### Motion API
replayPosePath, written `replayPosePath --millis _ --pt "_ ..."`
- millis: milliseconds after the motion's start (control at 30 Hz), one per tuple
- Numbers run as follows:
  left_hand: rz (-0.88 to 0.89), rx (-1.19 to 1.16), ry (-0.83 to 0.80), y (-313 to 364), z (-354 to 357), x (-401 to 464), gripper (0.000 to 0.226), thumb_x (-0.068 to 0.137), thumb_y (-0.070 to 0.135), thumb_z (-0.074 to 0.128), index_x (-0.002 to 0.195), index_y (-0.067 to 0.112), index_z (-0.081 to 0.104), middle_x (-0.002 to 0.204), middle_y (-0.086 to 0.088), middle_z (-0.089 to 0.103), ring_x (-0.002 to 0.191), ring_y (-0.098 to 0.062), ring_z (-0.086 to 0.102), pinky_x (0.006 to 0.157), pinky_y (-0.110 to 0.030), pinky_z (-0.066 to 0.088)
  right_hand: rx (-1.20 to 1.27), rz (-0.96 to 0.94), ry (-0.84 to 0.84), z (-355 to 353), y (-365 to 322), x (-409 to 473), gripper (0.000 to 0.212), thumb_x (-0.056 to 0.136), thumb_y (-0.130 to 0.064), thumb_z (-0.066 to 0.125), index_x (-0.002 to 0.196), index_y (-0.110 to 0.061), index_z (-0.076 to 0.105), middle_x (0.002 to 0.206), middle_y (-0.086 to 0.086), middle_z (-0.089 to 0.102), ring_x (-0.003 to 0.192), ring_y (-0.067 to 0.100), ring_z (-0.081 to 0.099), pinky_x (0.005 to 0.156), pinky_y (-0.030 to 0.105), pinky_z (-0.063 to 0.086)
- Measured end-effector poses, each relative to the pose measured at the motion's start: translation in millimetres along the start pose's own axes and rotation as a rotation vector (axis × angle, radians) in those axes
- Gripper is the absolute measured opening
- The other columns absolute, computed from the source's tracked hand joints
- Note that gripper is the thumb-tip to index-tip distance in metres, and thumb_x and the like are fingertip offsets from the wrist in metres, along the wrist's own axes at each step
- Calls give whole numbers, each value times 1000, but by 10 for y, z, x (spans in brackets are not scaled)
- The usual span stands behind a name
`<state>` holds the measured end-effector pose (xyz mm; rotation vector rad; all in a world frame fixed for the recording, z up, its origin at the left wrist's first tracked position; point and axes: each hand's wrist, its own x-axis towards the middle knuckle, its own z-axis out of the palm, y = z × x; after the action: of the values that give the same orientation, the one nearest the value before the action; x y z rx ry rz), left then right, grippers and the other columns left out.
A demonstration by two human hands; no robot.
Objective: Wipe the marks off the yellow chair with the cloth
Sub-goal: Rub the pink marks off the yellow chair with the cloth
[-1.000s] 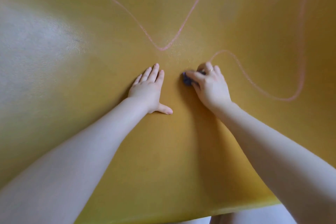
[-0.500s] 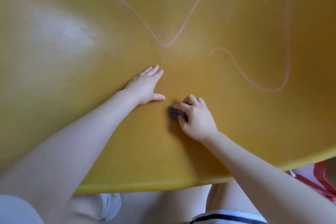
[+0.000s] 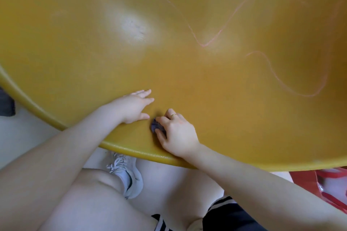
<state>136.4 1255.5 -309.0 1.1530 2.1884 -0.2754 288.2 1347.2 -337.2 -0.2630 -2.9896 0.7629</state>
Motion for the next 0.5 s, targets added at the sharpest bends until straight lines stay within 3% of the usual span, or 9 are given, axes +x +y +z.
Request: replayPosePath --millis 133,233,367,500 --pt "-42 34 30 116 -83 33 70 92 41 50 149 20 15 158 -3 1 145 -19 8 117 -34 15 -23 -112 -24 -111 323 -9 29 85 -28 50 108 -18 64 97 12 55 80 33 53 54 37 50" --pt "-6 77 114 236 -117 78 73 91 45 49 149 19 15 158 -2 1 146 -17 1 117 -31 8 -163 -58 29 -292 757 100 29 90 -29 46 112 -21 64 103 12 55 89 33 52 61 37 50" --pt "62 93 191 388 -137 211 75 91 48 47 149 17 9 158 -2 -1 146 -17 -2 117 -31 4 -413 215 99 -708 1531 356 32 94 -23 43 123 -26 57 117 12 51 102 34 45 77 37 41" --pt "140 80 217 597 -242 445 79 91 49 46 150 16 5 158 -2 -7 146 -16 -2 117 -31 4 -444 528 229 -835 1800 367 29 96 -19 42 124 -16 49 120 14 46 103 35 40 77 39 33"
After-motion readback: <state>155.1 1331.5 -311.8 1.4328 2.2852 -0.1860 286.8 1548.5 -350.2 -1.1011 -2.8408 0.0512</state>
